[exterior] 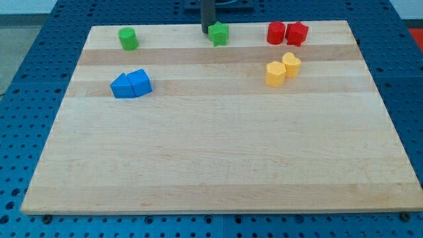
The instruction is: Slide the green star to the bottom left of the red circle
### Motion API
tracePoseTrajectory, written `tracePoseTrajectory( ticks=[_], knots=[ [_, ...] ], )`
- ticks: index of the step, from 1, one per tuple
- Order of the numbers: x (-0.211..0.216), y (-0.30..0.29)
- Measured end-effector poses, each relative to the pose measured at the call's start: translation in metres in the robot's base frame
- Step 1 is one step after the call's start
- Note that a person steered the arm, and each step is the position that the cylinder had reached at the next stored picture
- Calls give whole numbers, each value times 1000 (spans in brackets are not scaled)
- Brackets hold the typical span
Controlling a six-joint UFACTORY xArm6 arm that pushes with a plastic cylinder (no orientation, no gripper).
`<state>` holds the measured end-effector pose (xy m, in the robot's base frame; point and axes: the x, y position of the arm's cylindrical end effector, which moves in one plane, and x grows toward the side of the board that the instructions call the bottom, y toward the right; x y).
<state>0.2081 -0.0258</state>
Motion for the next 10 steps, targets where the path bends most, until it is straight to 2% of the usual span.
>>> tracePoseTrajectory(
  ticks=[1, 4, 6, 9, 10],
  knots=[
    [2, -21],
    [15, 34],
    [24, 16],
    [29, 81],
    [28, 51]
  ],
)
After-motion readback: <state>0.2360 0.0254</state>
